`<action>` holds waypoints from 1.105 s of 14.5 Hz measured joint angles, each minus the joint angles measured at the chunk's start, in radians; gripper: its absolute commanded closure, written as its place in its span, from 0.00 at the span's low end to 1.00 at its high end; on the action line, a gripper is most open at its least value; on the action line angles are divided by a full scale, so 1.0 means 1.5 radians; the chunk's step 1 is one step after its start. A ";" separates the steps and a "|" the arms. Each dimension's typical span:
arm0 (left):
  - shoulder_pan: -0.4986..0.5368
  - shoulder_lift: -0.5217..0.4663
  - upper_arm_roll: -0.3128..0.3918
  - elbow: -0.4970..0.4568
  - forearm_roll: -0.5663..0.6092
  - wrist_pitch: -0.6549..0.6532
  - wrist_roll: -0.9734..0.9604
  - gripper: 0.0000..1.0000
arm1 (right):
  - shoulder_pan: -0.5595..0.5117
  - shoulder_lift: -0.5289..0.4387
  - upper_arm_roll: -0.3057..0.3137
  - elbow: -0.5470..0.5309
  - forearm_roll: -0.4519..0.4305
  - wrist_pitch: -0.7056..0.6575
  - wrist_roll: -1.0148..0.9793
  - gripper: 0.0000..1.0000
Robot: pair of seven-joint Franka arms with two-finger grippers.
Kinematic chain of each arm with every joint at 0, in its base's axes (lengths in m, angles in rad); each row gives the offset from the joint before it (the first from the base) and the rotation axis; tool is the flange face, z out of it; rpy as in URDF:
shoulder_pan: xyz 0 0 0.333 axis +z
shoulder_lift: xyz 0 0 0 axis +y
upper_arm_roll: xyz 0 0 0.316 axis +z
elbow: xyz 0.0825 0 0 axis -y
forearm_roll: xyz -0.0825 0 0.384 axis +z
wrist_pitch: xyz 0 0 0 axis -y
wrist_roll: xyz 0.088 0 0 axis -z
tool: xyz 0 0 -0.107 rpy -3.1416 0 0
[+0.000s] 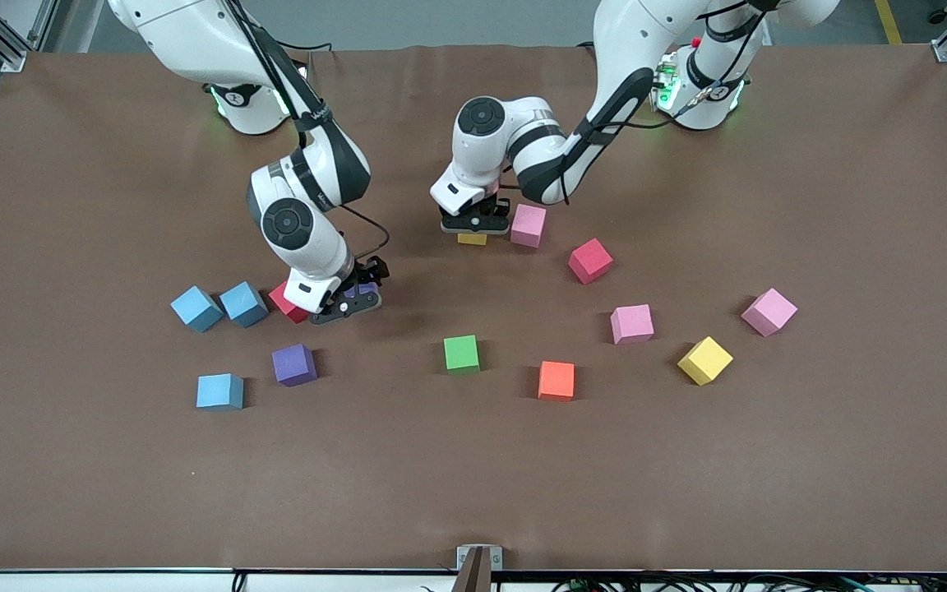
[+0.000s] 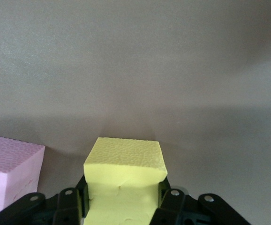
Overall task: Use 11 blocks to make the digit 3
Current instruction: 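Grasp the yellow cube with the left gripper while the right gripper grasps purple, then set the yellow cube down mid-table while the right gripper carries purple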
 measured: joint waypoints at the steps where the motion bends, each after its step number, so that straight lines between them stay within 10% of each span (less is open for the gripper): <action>1: 0.002 0.000 0.000 0.000 0.000 0.000 -0.006 0.81 | 0.000 0.002 0.000 -0.008 0.000 0.013 0.000 0.00; 5: 0.005 0.000 0.000 0.000 0.000 0.000 -0.047 0.78 | 0.004 0.010 0.000 -0.040 0.000 0.053 0.000 0.00; 9: 0.005 0.000 0.000 -0.001 0.000 0.000 -0.050 0.00 | 0.009 0.019 0.000 -0.041 0.000 0.073 0.000 0.02; 16: 0.005 -0.015 -0.003 0.021 0.019 -0.037 -0.050 0.00 | 0.009 0.020 0.000 -0.040 0.000 0.076 0.000 0.66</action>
